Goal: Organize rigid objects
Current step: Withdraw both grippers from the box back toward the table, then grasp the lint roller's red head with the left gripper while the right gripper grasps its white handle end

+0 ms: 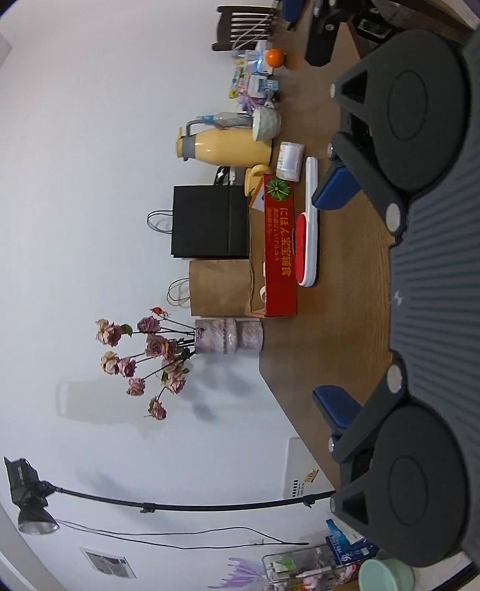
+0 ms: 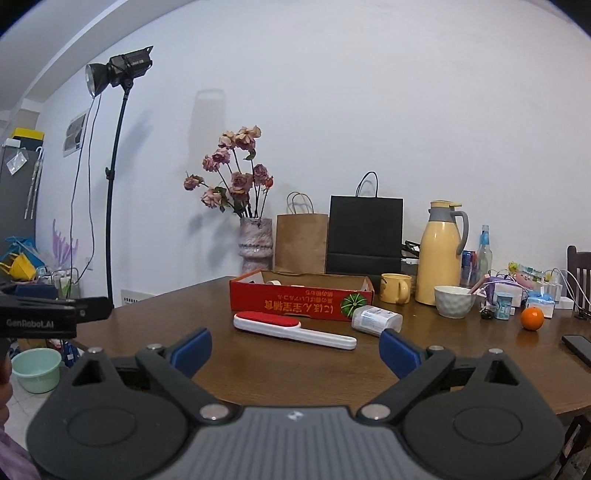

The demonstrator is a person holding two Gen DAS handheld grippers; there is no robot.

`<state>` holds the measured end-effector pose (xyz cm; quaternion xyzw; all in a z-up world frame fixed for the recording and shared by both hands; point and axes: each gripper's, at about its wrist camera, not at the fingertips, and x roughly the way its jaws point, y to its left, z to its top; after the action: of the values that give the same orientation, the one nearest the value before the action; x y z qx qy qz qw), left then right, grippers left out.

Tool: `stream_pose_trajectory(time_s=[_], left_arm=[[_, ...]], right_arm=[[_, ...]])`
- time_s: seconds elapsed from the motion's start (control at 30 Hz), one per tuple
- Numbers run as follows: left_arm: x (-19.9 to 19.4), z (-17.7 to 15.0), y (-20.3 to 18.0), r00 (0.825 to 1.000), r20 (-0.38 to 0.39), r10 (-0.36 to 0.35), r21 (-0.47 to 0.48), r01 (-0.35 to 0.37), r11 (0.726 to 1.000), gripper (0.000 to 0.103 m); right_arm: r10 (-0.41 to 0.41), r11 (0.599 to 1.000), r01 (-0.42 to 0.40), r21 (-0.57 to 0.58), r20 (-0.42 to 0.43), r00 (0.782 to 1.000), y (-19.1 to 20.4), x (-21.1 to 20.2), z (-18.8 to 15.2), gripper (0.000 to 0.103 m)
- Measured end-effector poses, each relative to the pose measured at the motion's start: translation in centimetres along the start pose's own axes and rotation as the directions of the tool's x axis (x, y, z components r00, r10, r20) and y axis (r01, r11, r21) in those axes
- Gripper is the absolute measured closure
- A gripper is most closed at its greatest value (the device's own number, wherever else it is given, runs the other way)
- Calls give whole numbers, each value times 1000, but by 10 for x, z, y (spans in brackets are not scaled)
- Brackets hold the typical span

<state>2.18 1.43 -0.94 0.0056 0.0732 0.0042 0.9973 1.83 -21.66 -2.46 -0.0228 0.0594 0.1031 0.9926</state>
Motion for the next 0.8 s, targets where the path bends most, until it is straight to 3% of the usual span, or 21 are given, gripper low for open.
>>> stream_pose_trajectory(time_s=[0.47,0.8], left_arm=[[12,-8,-9,1000,12,-13,43,12,999,0],[68,4,-13,1000,-10,-11,8,11,1000,0]], right_arm=[[5,1000,-5,20,-15,1000,-6,15,-5,5],[-44,998,46,47,-41,998,-29,64,-3,5]])
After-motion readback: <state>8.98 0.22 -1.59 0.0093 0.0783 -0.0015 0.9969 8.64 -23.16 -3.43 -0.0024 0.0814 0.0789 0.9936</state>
